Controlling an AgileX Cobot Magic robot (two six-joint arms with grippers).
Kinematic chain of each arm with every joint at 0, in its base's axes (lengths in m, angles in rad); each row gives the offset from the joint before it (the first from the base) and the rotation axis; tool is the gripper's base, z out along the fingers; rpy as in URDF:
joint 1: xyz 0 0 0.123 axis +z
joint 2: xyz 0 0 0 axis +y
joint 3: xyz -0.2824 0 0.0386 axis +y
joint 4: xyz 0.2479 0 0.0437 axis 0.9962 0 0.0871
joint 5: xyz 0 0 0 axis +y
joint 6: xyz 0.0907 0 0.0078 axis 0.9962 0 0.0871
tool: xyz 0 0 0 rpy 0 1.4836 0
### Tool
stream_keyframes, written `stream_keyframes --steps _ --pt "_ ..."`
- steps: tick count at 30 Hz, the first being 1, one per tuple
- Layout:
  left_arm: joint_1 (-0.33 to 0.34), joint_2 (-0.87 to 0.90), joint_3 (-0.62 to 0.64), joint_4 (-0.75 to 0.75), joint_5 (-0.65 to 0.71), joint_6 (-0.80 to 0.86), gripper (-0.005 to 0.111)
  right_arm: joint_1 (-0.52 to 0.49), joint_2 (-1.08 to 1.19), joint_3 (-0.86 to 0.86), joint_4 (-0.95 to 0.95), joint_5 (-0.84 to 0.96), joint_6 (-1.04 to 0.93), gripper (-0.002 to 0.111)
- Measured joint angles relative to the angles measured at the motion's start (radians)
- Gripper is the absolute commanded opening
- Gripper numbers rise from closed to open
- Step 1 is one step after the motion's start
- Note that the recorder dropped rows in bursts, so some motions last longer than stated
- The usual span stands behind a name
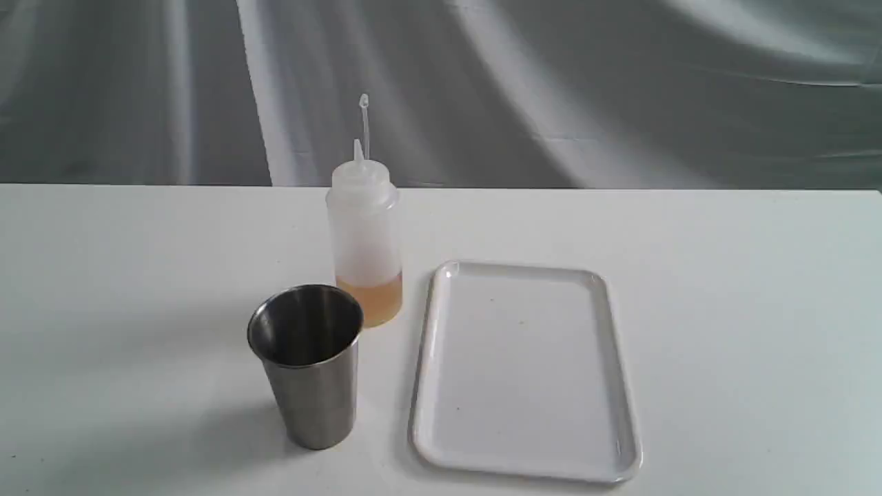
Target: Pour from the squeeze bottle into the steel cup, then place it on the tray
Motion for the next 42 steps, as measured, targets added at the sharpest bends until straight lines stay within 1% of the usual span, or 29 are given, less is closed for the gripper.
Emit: stream_keyframes --steps 8,13,23,26,31,37,42 --pt "0.000 0.000 0.000 0.000 0.000 0.000 0.008 0.000 0.197 -0.204 -0.113 0.007 0.000 0.000" --pt "0.000 0.000 0.000 0.000 0.000 0.000 0.008 0.012 0.312 -0.319 -0.227 -0.020 0.000 0.000" --pt "0.000 0.000 0.000 0.000 0.000 0.000 0.008 0.211 0.666 -0.524 -0.554 -0.073 0.000 0.000" --pt "0.000 0.000 0.000 0.000 0.000 0.000 0.008 0.245 0.776 -0.570 -0.611 -0.073 0.000 0.000" --pt "0.000 0.000 0.000 0.000 0.000 0.000 0.008 0.259 0.901 -0.612 -0.629 -0.075 0.000 0.000" --pt "0.000 0.000 0.000 0.000 0.000 0.000 0.008 0.259 1.032 -0.614 -0.706 -0.077 -0.002 0.000" --pt "0.000 0.000 0.000 0.000 0.000 0.000 0.008 0.259 1.112 -0.614 -0.722 -0.082 -0.004 0.000"
